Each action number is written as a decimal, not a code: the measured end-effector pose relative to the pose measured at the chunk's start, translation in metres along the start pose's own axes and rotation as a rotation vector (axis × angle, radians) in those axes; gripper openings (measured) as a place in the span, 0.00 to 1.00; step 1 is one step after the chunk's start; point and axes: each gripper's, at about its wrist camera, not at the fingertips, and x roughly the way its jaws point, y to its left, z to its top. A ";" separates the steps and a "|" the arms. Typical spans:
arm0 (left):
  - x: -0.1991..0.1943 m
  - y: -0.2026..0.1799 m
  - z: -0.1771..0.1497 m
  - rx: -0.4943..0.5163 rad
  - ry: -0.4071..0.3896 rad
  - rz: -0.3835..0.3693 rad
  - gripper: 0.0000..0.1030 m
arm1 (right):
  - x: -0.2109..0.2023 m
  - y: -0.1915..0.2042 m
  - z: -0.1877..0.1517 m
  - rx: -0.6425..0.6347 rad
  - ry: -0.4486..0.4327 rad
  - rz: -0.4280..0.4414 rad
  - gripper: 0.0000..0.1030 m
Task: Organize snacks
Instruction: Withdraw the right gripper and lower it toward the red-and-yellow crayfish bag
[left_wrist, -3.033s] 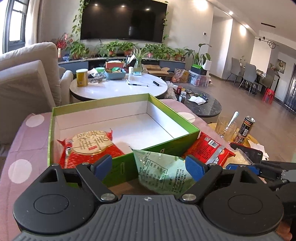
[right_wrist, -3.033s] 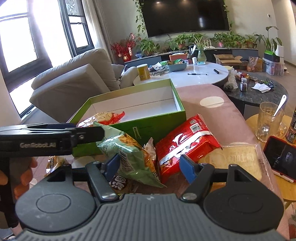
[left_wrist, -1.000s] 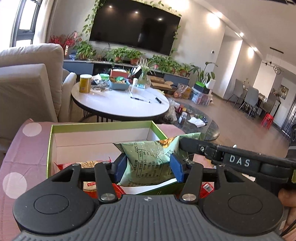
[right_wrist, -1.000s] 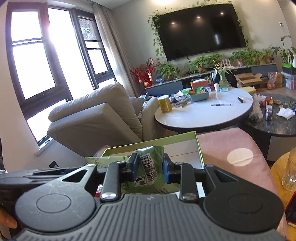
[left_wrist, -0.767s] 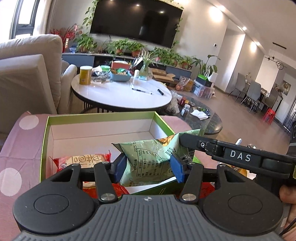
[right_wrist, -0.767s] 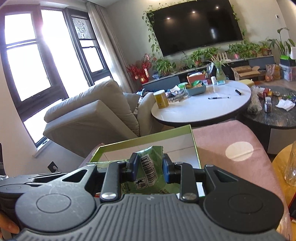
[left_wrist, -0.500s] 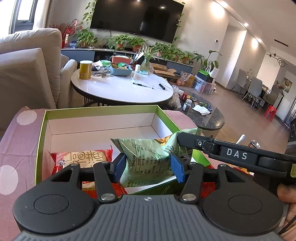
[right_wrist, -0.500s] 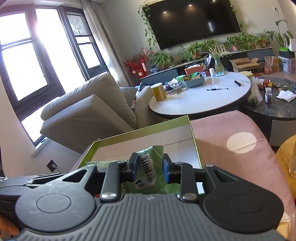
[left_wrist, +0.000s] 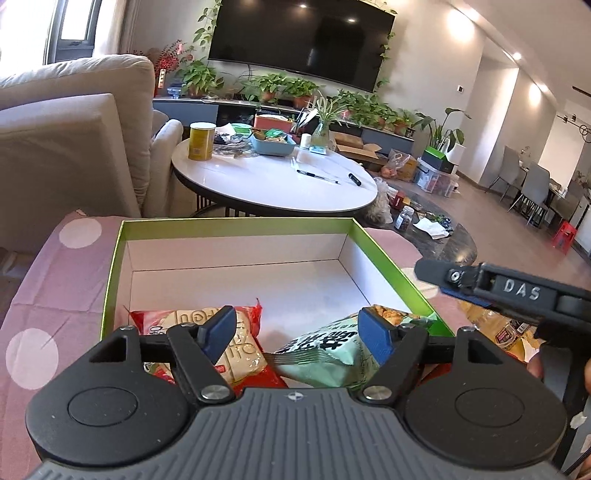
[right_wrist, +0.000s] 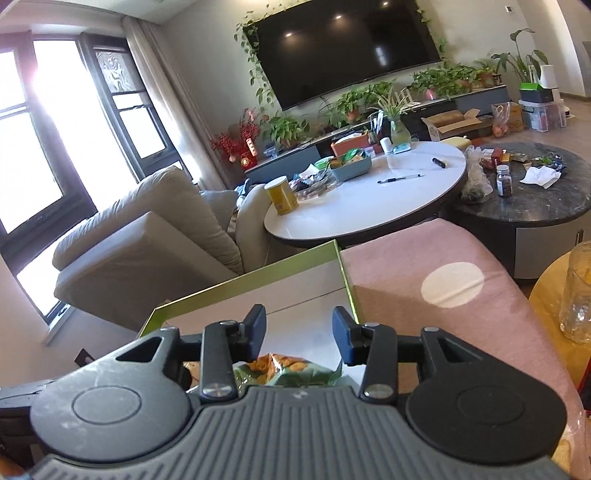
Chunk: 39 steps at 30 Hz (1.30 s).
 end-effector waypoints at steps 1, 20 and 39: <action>-0.001 0.000 -0.001 0.001 0.001 -0.002 0.68 | -0.001 0.000 0.001 0.000 -0.006 -0.005 0.60; -0.064 0.007 -0.029 0.052 -0.024 -0.009 0.75 | -0.047 0.030 -0.017 -0.166 0.064 0.077 0.60; -0.133 0.017 -0.112 0.028 0.048 -0.017 0.82 | -0.091 0.057 -0.088 -0.217 0.217 0.043 0.60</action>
